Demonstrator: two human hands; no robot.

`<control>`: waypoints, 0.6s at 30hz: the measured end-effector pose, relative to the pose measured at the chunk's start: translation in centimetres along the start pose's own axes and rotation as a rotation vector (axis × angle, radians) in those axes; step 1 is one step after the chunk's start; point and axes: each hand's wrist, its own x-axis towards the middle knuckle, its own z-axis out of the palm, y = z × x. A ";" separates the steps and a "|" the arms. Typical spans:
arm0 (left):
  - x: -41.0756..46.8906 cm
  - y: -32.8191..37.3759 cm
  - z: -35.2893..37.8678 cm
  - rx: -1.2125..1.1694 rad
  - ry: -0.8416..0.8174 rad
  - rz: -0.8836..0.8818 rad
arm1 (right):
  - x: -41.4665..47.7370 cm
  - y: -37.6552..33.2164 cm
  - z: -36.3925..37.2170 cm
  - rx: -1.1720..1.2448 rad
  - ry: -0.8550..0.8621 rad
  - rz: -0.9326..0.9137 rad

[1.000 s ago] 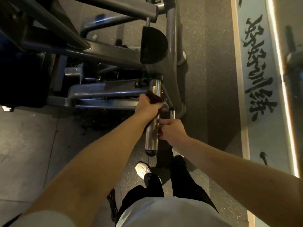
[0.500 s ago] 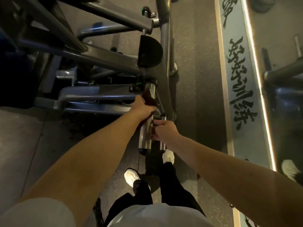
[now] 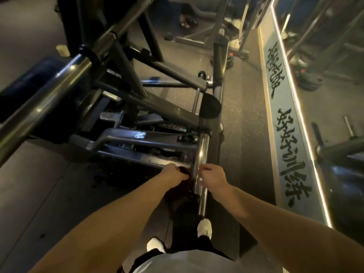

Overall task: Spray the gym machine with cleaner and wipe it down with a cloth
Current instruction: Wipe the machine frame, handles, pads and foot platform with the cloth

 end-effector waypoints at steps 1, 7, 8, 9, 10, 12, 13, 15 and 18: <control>-0.4 0.1 -1.1 -0.021 0.028 0.017 | -0.6 -0.5 0.6 0.045 -0.035 -0.004; -2.7 -0.4 -6.3 -0.137 0.125 0.117 | -2.5 -3.9 4.5 0.285 -0.222 0.052; -3.2 -0.5 -7.0 -0.191 0.136 0.118 | -3.0 -4.5 5.0 0.296 -0.235 0.046; -3.7 -0.5 -7.7 -0.248 0.157 0.119 | -3.3 -4.9 5.6 0.282 -0.235 0.035; -4.0 -0.7 -8.4 -0.286 0.186 0.117 | -3.6 -5.3 6.1 0.281 -0.240 0.021; -4.5 -1.1 -9.5 -0.310 0.252 0.136 | -3.8 -6.0 6.9 0.245 -0.264 -0.010; -4.9 -1.4 -10.0 -0.303 0.275 0.150 | -3.8 -6.4 7.2 0.208 -0.279 -0.026; -5.5 -2.0 -11.1 -0.288 0.290 0.191 | -3.5 -7.2 7.9 0.129 -0.315 -0.057; -6.2 -2.5 -12.6 -0.352 0.310 0.215 | -3.2 -8.9 8.8 0.068 -0.357 -0.093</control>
